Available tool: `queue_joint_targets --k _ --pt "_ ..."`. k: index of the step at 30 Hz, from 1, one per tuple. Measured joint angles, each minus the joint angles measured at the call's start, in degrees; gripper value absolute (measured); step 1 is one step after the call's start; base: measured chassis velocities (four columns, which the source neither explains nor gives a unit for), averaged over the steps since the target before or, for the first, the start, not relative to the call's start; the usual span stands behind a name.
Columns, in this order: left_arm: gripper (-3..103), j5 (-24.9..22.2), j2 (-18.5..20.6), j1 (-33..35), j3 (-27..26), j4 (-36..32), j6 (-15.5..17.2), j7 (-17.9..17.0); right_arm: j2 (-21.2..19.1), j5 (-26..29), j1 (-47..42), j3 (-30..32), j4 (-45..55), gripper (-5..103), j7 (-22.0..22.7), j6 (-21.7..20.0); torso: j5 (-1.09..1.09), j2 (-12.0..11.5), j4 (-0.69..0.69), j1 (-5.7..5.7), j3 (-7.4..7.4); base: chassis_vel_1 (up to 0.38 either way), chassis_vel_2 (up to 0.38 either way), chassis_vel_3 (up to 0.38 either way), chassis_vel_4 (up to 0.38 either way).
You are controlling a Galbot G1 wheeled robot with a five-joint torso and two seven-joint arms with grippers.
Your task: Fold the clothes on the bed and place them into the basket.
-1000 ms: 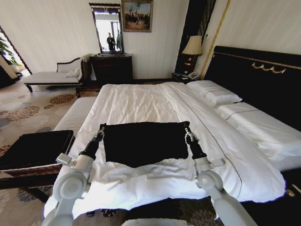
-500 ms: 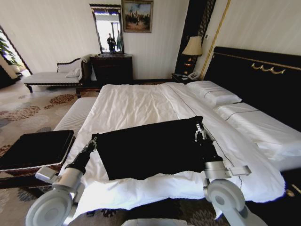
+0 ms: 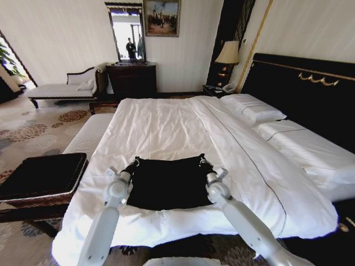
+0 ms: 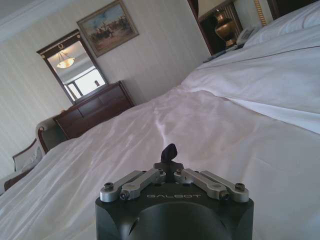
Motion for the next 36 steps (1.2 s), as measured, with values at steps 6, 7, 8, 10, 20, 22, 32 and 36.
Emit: queue_joint_targets --k 6,7,8,10,20,22,32,36 --pt "1 0.7 -1.3 -4.1 -0.1 6.2 -1.9 4.4 1.4 0.1 3.5 -0.2 -6.5 2 -4.2 1.6 0.01 0.0 -0.02 -0.06 -0.03 0.000 0.000 0.000 0.000" --pt "1 0.5 -1.1 -3.9 -0.3 6.2 -2.2 5.2 1.5 0.3 3.6 0.1 -7.0 2 -4.8 1.9 0.01 0.0 -0.03 -0.06 -0.03 0.000 0.000 0.000 0.000" --pt "1 0.4 -0.9 -3.6 -0.5 6.1 -2.4 5.8 1.6 0.5 3.6 0.4 -7.3 2 -5.3 2.2 0.01 0.0 -0.03 -0.06 -0.03 0.000 0.000 0.000 0.000" --pt "1 -0.5 -0.1 -2.0 -1.4 5.6 -3.2 8.0 1.7 1.2 3.5 1.1 -7.9 2 -6.5 3.0 0.01 0.0 0.01 -0.05 -0.03 0.000 0.000 0.000 0.000" --pt "1 -5.8 2.0 3.9 -2.5 0.3 -4.7 14.1 -1.0 2.6 -2.8 3.3 -4.2 2 -11.7 6.2 0.00 0.0 -0.02 -0.06 -0.04 0.000 0.000 0.000 0.000" --pt "1 -6.4 3.0 5.1 -2.6 -0.8 -4.7 14.7 -1.9 2.7 -4.3 3.4 -3.6 2 -12.7 6.9 -0.01 0.0 -0.02 -0.06 -0.05 0.000 0.000 0.000 0.000" --pt "1 -8.9 12.0 17.4 -2.5 -11.3 -4.7 16.1 -7.1 1.0 -15.2 3.8 3.3 2 -18.6 12.6 0.02 0.0 -0.02 -0.07 -0.05 0.000 0.000 0.000 0.000" --pt "1 -7.3 13.3 22.6 -2.5 -13.7 -4.9 16.5 -7.0 -0.6 -18.5 5.0 5.0 2 -18.5 13.6 0.00 0.0 0.00 -0.07 -0.05 0.000 0.000 0.000 0.000"
